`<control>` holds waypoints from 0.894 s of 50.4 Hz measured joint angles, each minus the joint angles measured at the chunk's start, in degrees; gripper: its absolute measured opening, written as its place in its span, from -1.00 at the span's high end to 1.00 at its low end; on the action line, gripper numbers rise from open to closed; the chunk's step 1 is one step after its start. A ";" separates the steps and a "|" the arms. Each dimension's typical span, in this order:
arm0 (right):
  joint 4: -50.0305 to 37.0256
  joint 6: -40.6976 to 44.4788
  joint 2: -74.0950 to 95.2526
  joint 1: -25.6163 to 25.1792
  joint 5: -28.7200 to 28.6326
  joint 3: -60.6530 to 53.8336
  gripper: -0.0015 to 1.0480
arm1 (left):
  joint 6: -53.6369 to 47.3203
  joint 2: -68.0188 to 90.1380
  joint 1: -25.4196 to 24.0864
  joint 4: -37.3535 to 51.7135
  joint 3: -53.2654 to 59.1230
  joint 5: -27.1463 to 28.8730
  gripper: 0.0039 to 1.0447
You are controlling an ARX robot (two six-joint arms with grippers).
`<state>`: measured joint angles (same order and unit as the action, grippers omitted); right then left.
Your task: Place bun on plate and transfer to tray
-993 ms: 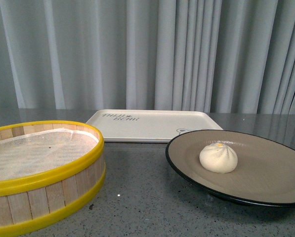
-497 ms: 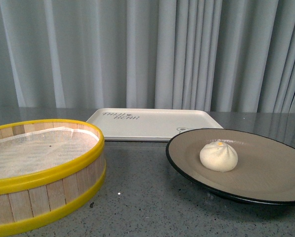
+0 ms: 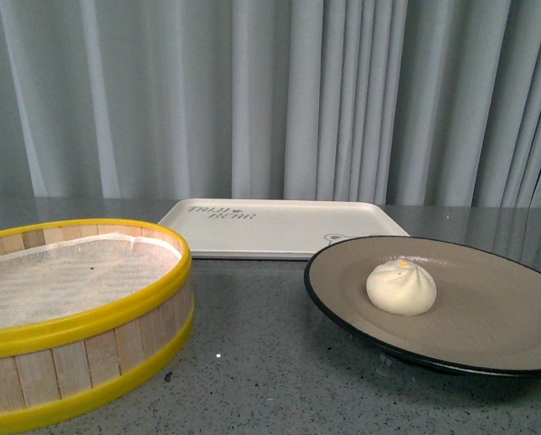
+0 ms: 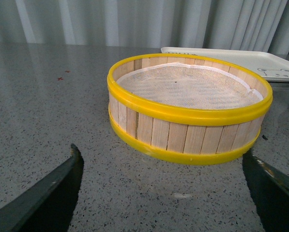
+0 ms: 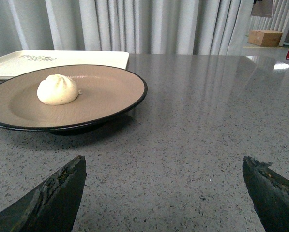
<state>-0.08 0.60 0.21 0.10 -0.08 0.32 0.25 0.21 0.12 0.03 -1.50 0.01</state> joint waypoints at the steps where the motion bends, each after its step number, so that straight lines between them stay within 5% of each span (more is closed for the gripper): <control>1: 0.00 0.00 0.00 0.00 0.00 0.00 -0.84 | 0.00 0.00 0.00 0.00 0.00 0.00 -0.89; 14: 0.02 0.02 0.02 0.00 0.04 0.02 -0.84 | 0.00 0.00 0.00 0.00 0.00 0.00 -0.88; 17: 6.75 -4.79 5.60 0.07 3.45 3.72 -0.84 | 0.00 0.00 0.00 0.00 0.00 0.00 -0.88; 22: 9.62 -3.19 16.26 -1.07 -0.48 10.93 -0.84 | 0.00 0.00 0.00 0.00 0.00 -0.02 -0.88; 33: 16.79 20.55 23.85 -3.58 -14.36 22.82 -0.84 | 0.00 0.02 0.00 0.00 0.00 0.00 -0.88; 45: 30.27 52.06 30.86 -3.91 -14.99 30.49 -0.84 | 0.00 0.00 0.00 0.00 0.00 0.00 -0.88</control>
<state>30.20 52.66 31.07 -3.81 -15.07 30.81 0.25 0.21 0.12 0.03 -1.50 0.01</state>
